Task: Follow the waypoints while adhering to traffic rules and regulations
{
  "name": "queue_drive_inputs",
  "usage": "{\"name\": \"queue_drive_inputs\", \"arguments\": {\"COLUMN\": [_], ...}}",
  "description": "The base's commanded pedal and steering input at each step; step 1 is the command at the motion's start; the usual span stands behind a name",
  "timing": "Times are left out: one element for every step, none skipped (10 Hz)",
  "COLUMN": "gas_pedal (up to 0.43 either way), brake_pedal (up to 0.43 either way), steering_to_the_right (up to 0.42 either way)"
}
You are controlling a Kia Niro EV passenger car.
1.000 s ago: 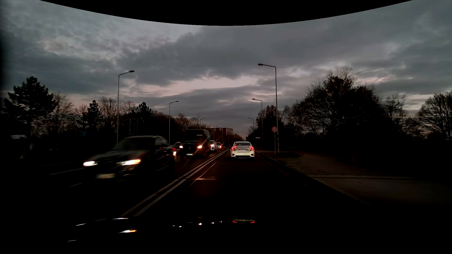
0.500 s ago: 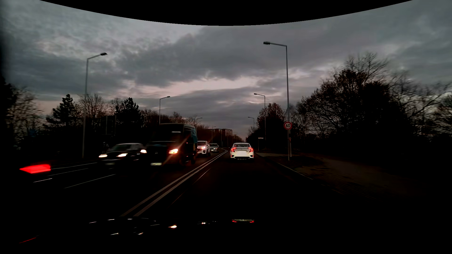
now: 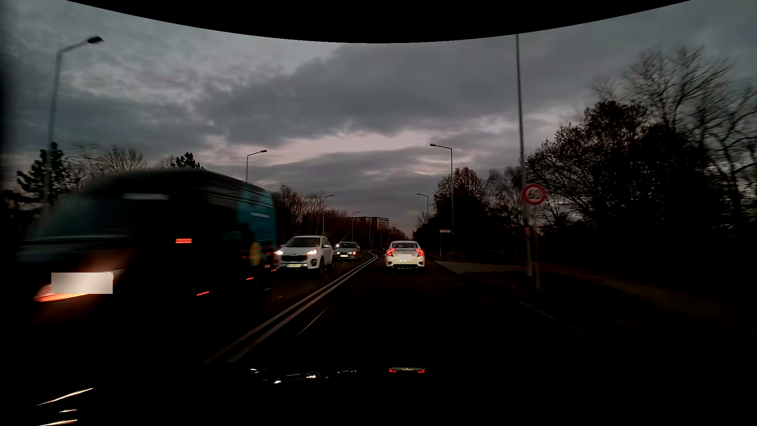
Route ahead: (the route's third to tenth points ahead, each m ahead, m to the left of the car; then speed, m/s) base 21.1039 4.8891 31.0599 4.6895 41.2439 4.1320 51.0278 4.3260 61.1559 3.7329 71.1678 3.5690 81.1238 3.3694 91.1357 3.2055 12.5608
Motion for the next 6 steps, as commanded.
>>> {"name": "queue_drive_inputs", "arguments": {"gas_pedal": [0.15, 0.15, 0.15, 0.15, 0.15, 0.15], "brake_pedal": [0.0, 0.0, 0.0, 0.0, 0.0, 0.0], "steering_to_the_right": [-0.003, -0.003, -0.002, -0.003, -0.004, -0.005]}}
